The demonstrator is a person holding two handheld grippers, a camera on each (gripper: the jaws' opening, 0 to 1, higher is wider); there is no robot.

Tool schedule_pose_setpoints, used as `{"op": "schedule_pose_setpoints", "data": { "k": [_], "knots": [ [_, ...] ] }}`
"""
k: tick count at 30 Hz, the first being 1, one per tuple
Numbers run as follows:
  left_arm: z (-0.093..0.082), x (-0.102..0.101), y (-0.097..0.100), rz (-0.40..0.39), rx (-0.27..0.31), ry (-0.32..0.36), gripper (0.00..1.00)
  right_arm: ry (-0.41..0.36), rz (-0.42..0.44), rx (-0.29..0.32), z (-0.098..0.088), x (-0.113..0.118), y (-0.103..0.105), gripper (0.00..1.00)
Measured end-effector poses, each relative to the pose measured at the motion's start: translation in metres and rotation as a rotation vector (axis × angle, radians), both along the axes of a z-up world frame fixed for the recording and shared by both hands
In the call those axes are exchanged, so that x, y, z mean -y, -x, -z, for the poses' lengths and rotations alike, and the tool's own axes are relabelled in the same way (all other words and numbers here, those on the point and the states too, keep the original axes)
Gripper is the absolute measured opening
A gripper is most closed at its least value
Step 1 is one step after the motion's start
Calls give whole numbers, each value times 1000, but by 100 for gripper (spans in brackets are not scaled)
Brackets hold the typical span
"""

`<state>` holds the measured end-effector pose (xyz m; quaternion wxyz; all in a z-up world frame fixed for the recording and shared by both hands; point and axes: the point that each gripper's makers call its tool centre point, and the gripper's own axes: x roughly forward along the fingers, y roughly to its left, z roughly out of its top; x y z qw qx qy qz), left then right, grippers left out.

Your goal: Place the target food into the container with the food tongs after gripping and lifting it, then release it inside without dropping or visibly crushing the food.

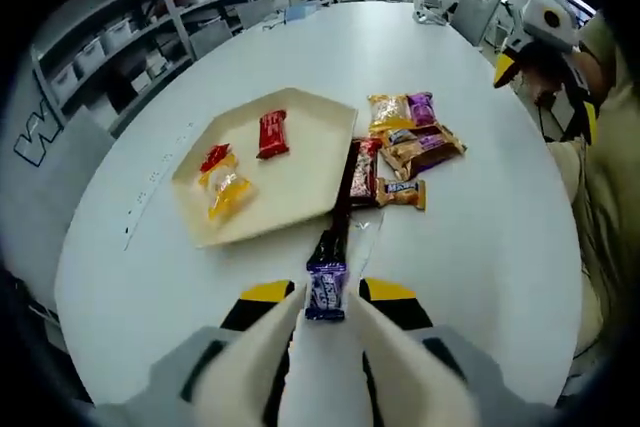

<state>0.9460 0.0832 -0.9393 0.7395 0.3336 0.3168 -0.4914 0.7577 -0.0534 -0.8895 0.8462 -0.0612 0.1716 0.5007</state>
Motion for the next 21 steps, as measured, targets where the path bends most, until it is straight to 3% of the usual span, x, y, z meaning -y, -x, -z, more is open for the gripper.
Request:
{"op": "schedule_pose_setpoints", "data": {
  "k": [12, 21],
  "knots": [
    [2, 1, -8, -32, -25, 33, 24, 3, 5, 0, -1, 3, -2, 77],
    [4, 6, 0, -45, -89, 56, 22, 5, 4, -1, 0, 3, -2, 77]
  ]
}}
